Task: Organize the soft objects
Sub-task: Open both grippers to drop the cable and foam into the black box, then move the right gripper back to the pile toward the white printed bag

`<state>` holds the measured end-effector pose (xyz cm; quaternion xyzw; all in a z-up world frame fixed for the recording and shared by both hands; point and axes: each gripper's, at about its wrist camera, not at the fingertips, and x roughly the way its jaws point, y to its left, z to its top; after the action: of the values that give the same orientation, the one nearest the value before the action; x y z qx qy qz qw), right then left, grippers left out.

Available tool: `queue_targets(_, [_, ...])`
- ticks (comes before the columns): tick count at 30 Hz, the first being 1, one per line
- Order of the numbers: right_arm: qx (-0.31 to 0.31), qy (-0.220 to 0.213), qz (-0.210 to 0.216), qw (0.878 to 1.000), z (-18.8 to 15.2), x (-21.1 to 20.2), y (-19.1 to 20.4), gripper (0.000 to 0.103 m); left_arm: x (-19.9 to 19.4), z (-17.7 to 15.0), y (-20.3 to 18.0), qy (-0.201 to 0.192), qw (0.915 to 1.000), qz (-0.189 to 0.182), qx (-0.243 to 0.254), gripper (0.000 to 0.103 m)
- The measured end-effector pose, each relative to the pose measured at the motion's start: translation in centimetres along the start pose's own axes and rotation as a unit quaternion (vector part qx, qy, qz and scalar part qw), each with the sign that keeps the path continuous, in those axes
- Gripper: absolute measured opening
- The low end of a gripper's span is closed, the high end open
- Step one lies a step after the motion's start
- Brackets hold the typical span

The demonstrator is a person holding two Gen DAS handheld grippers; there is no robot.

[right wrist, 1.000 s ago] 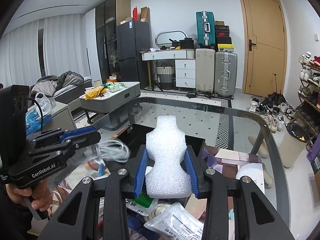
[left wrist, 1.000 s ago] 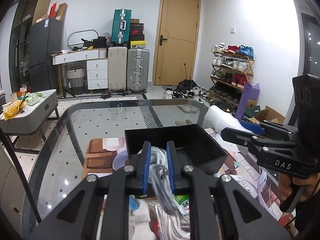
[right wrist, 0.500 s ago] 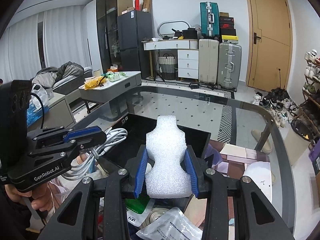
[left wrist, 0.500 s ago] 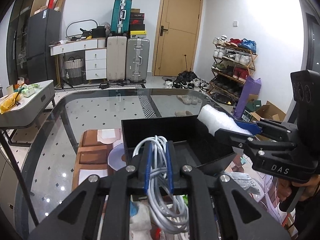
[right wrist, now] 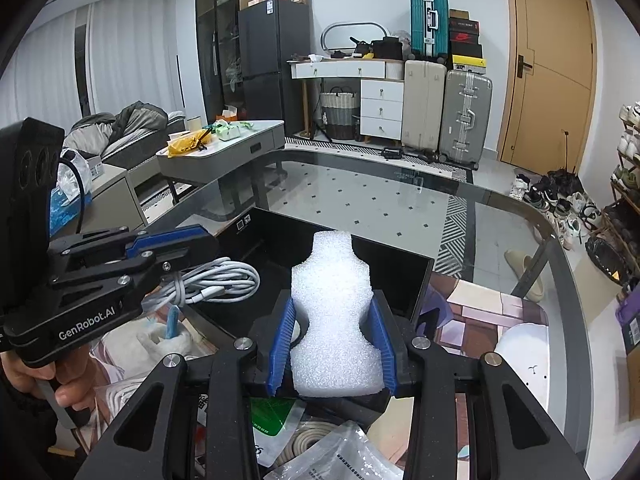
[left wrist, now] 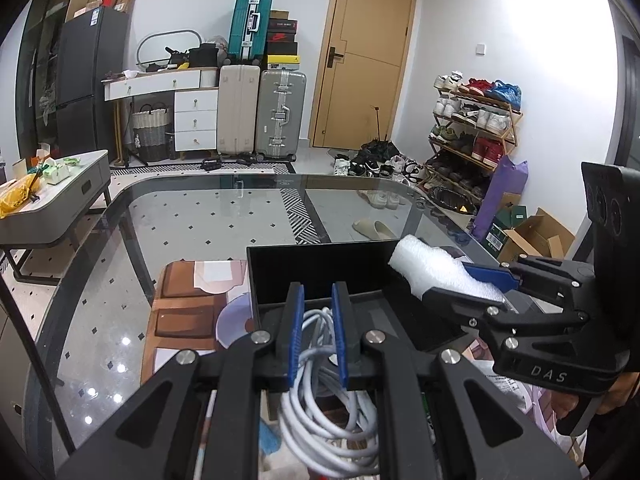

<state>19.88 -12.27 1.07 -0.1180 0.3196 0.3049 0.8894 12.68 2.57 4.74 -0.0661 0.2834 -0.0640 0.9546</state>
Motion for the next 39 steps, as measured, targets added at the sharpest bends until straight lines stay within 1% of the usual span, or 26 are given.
queue_targets(1, [-0.001,-0.002,-0.002,1.0,0.0,0.0,0.0,0.04,0.0,0.0,0.1,-0.002,1.0,0.0,-0.002,0.013])
queue_targets(2, [0.0,-0.002,-0.003,1.0,0.0,-0.1,-0.1,0.047,0.0,0.1,0.1,-0.004,1.0,-0.001,-0.004,0.015])
queue_targets(3, [0.001,-0.005,-0.004,1.0,0.1,-0.2,-0.1,0.053,0.0,0.2,0.2,-0.005,1.0,0.0,-0.005,0.023])
queue_targets(4, [0.001,-0.007,-0.007,1.0,0.1,-0.3,-0.2,0.054,-0.1,0.2,0.3,-0.007,1.0,0.0,-0.006,0.027])
queue_targets(6, [0.0,-0.01,-0.012,1.0,0.1,-0.6,-0.2,0.054,-0.4,0.3,0.5,-0.012,0.9999,-0.003,-0.01,0.049])
queue_targets(10, [0.002,-0.013,-0.017,1.0,-0.1,-1.1,-0.3,0.056,-1.1,0.5,0.4,-0.017,0.9998,-0.004,-0.006,0.054])
queue_targets(11, [0.003,-0.014,-0.018,1.0,-0.2,-1.3,-0.3,0.057,-1.3,0.5,0.4,-0.017,0.9998,-0.001,-0.004,0.066])
queue_targets(12, [0.005,-0.015,-0.018,1.0,-0.2,-1.5,-0.4,0.061,-1.4,0.5,0.3,-0.019,0.9998,0.001,-0.002,0.085])
queue_targets(13, [0.007,-0.017,-0.018,1.0,-0.3,-1.7,-0.4,0.066,-1.8,0.5,0.3,-0.023,0.9997,0.002,0.0,0.093])
queue_targets(14, [0.01,-0.022,-0.018,1.0,-0.4,-1.9,-0.4,0.068,-2.1,0.4,0.3,-0.029,0.9996,0.003,0.0,0.101])
queue_targets(15, [0.012,-0.024,-0.019,0.999,-0.6,-2.2,-0.4,0.072,-2.5,0.4,0.3,-0.037,0.9993,0.002,0.0,0.102])
queue_targets(17, [0.017,-0.029,-0.021,0.999,-0.9,-2.7,-0.4,0.08,-2.9,0.2,0.2,-0.041,0.9991,0.004,0.003,0.103])
queue_targets(18, [0.02,-0.031,-0.023,0.999,-1.1,-3.0,-0.4,0.087,-3.1,0.2,0.2,-0.042,0.9991,0.009,0.004,0.103])
queue_targets(20, [0.026,-0.036,-0.022,0.999,-1.4,-3.6,-0.3,0.091,-3.4,-0.1,0.3,-0.042,0.999,0.015,0.006,0.103])
queue_targets(23, [0.034,-0.038,-0.025,0.998,-2.2,-4.3,-0.1,0.102,-3.7,-0.5,0.5,-0.039,0.999,0.022,0.006,0.103])
queue_targets(27, [0.043,-0.033,-0.026,0.998,-3.4,-5.3,0.1,0.102,-4.1,-1.1,0.9,-0.031,0.9991,0.028,0.003,0.103])
queue_targets(30, [0.052,-0.029,-0.033,0.998,-4.4,-5.9,0.3,0.102,-4.6,-1.8,1.2,-0.035,0.9985,0.041,-0.004,0.103])
queue_targets(33, [0.043,-0.02,-0.035,0.998,-4.5,-6.2,0.6,0.102,-4.9,-2.5,1.4,-0.032,0.9985,0.043,-0.009,0.103])
queue_targets(35, [0.04,-0.024,-0.038,0.998,-4.5,-6.5,0.7,0.102,-5.1,-2.7,1.4,-0.03,0.9986,0.043,-0.01,0.103])
queue_targets(39, [0.036,-0.027,-0.031,0.999,-4.5,-7.1,0.8,0.102,-5.4,-3.3,1.1,-0.024,0.9986,0.047,-0.003,0.103])
